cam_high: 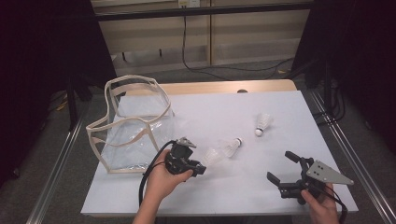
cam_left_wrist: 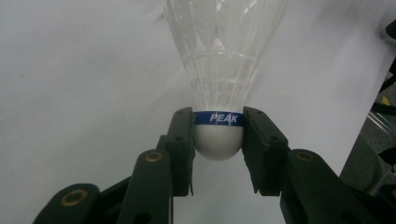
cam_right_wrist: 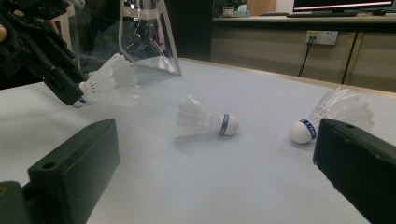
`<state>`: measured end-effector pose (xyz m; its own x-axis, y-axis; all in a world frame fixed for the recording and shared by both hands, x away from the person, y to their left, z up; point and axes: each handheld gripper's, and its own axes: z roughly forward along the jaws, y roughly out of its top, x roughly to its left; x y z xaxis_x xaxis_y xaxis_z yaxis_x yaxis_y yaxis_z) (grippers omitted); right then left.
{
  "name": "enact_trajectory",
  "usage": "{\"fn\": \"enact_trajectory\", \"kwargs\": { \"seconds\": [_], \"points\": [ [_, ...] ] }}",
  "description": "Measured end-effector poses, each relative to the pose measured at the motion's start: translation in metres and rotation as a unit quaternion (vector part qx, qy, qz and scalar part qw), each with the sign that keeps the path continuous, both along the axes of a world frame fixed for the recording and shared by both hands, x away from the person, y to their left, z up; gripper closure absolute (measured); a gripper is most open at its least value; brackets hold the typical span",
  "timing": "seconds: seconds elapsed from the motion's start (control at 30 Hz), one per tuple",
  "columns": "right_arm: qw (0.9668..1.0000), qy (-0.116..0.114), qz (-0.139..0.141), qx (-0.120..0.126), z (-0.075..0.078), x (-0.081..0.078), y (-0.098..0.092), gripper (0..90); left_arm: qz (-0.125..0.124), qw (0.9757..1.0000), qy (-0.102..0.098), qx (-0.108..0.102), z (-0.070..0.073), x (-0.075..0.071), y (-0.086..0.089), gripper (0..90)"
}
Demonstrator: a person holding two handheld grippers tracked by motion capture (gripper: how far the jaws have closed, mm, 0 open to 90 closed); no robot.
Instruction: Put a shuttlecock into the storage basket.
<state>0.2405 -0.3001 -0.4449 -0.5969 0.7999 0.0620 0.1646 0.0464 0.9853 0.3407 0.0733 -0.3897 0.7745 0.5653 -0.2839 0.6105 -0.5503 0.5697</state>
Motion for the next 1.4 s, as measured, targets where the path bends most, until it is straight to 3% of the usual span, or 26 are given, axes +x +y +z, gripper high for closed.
{"fn": "enact_trajectory", "kwargs": {
  "seconds": [1.4],
  "points": [
    [1.0000,0.001,0.002,0.003,0.000,0.000,-0.001,0.1,-0.005,0.9998,0.018,-0.006,0.035,0.014,-0.009,65.5]
  ]
}}
